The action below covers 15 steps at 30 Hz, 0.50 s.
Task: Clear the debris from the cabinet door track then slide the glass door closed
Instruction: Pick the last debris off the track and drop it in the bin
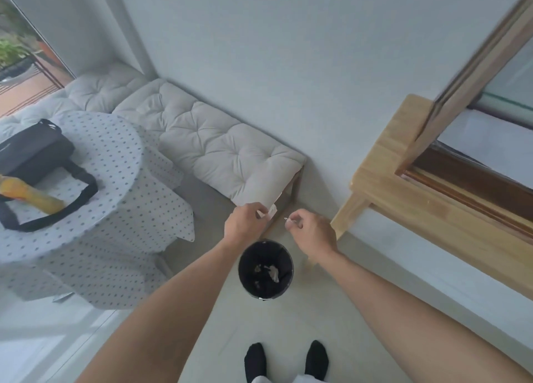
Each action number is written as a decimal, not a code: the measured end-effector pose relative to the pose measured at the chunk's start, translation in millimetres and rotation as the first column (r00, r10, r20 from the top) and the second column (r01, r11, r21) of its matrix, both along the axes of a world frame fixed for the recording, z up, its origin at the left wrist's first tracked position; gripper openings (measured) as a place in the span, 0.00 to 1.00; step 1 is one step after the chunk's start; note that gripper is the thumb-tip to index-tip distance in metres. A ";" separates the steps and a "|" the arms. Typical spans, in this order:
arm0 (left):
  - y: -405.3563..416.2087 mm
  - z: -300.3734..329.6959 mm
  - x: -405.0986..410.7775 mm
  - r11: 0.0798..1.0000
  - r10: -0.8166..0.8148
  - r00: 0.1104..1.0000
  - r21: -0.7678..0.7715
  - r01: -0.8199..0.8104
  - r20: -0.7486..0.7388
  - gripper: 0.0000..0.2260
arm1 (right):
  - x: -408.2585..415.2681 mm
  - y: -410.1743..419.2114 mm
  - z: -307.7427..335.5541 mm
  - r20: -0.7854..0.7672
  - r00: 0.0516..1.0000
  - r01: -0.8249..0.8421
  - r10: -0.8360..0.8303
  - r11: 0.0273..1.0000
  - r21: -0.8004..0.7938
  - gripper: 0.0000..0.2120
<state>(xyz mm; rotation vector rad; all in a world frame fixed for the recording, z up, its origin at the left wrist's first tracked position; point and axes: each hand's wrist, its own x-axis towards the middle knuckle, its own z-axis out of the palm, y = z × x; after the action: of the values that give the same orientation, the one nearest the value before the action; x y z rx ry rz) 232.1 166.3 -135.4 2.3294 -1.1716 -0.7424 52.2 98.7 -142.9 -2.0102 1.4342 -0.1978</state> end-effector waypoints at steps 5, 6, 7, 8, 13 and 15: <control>8.9 -21.3 10.6 0.997 -0.001 1.000 0.080 0.002 -0.006 0.14 | -1.9 0.7 -18.7 -0.071 0.996 -0.045 0.052 0.995 0.086 0.16; 9.5 -23.4 12.0 0.996 0.000 1.000 0.086 0.000 0.000 0.15 | -2.9 0.5 -20.4 -0.081 0.995 -0.045 0.052 0.995 0.092 0.16; 9.8 -24.6 13.2 0.996 0.001 1.000 0.092 -0.001 0.003 0.15 | -4.1 0.2 -21.4 -0.086 0.995 -0.044 0.053 0.994 0.095 0.16; 9.6 -25.2 13.9 0.995 0.002 1.000 0.097 -0.002 0.003 0.15 | -5.1 -0.3 -21.9 -0.087 0.995 -0.045 0.054 0.994 0.096 0.16; 2.5 -17.6 13.5 0.996 -0.003 1.000 0.093 0.002 0.003 0.15 | -9.9 -6.8 -16.2 -0.076 0.996 -0.031 0.037 0.996 0.084 0.16; -1.1 -11.9 9.9 0.996 -0.012 1.000 0.085 0.012 0.008 0.15 | -12.6 -9.2 -10.4 -0.062 0.998 -0.014 0.019 0.997 0.077 0.16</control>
<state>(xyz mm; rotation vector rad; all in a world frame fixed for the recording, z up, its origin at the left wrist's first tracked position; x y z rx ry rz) 242.1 165.2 -147.3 2.3991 -1.1799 -0.8024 39.5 89.5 -153.3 -1.9805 1.4420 -0.0717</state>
